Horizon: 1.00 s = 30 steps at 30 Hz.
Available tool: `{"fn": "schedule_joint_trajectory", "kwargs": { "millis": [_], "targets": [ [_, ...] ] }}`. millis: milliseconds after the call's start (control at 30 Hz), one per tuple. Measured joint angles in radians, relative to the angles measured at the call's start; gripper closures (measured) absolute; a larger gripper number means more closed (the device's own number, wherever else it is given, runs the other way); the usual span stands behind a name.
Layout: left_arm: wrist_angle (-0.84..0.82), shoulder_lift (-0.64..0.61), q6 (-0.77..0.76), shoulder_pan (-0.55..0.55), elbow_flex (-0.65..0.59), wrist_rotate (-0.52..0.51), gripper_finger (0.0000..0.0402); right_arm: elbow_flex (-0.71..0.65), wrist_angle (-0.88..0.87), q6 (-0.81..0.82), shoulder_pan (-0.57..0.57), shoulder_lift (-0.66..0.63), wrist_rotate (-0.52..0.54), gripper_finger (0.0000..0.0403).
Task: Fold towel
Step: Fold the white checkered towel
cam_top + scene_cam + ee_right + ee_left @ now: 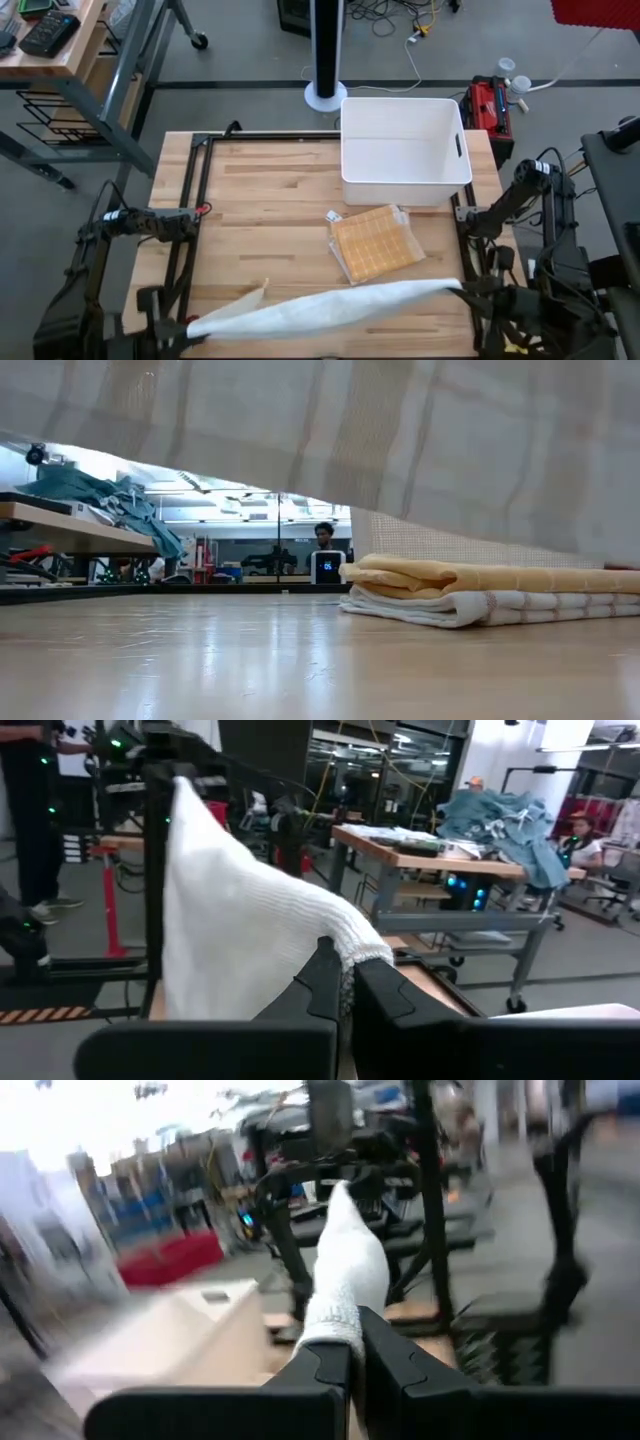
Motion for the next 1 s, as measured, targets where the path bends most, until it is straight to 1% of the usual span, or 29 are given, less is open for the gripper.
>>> {"fn": "schedule_joint_trajectory", "kwargs": {
  "millis": [67, 133, 200, 267, 367, 433, 500, 600, 667, 767, 833, 900, 933, 1000],
  "targets": [
    [-0.041, -0.015, -0.198, 0.01, 0.0, 0.0, 0.0401, 0.0, 0.01, 0.006, 0.012, 0.003, 0.003, 0.0403],
    [-0.057, -0.02, -0.303, 0.016, 0.0, 0.0, 0.0401, 0.0, 0.013, 0.013, 0.024, 0.003, 0.003, 0.0403],
    [-0.055, -0.02, -0.352, 0.017, 0.0, 0.003, 0.0401, 0.0, 0.019, 0.022, 0.035, 0.003, 0.004, 0.0403],
    [-0.049, -0.021, -0.401, 0.014, 0.0, 0.041, 0.0401, 0.0, 0.051, 0.02, 0.045, 0.003, 0.003, 0.0403],
    [-0.036, -0.028, -0.47, 0.001, 0.0, 0.165, 0.0401, 0.001, 0.12, -0.013, 0.072, 0.003, 0.003, 0.0403],
    [-0.021, -0.028, -0.5, -0.003, 0.0, 0.239, 0.0401, 0.001, 0.168, -0.049, 0.092, 0.004, -0.018, 0.0403],
    [0.008, -0.027, -0.508, -0.003, -0.01, 0.275, 0.0401, 0.001, 0.219, -0.076, 0.111, 0.005, -0.048, 0.0403],
    [0.061, -0.019, -0.491, -0.003, -0.02, 0.278, 0.0401, 0.002, 0.283, -0.091, 0.134, 0.014, -0.058, 0.0403],
    [0.124, -0.011, -0.464, -0.003, -0.025, 0.279, 0.0401, 0.002, 0.328, -0.106, 0.146, 0.021, -0.059, 0.0403],
    [0.269, 0.003, -0.37, -0.003, -0.026, 0.268, 0.0401, 0.002, 0.437, -0.17, 0.166, 0.036, -0.06, 0.0403],
    [0.332, 0.012, -0.318, -0.003, -0.026, 0.239, 0.0401, 0.002, 0.503, -0.22, 0.17, 0.041, -0.059, 0.0403],
    [0.321, 0.014, -0.32, -0.003, -0.027, 0.187, 0.0401, 0.002, 0.519, -0.231, 0.167, 0.042, -0.026, 0.0403],
    [0.296, 0.014, -0.341, -0.004, -0.027, 0.149, 0.0401, 0.002, 0.518, -0.229, 0.165, 0.04, 0.0, 0.0403],
    [0.212, 0.01, -0.417, -0.004, -0.027, 0.094, 0.0401, 0.002, 0.498, -0.229, 0.145, 0.035, 0.0, 0.0403]
  ]
}}
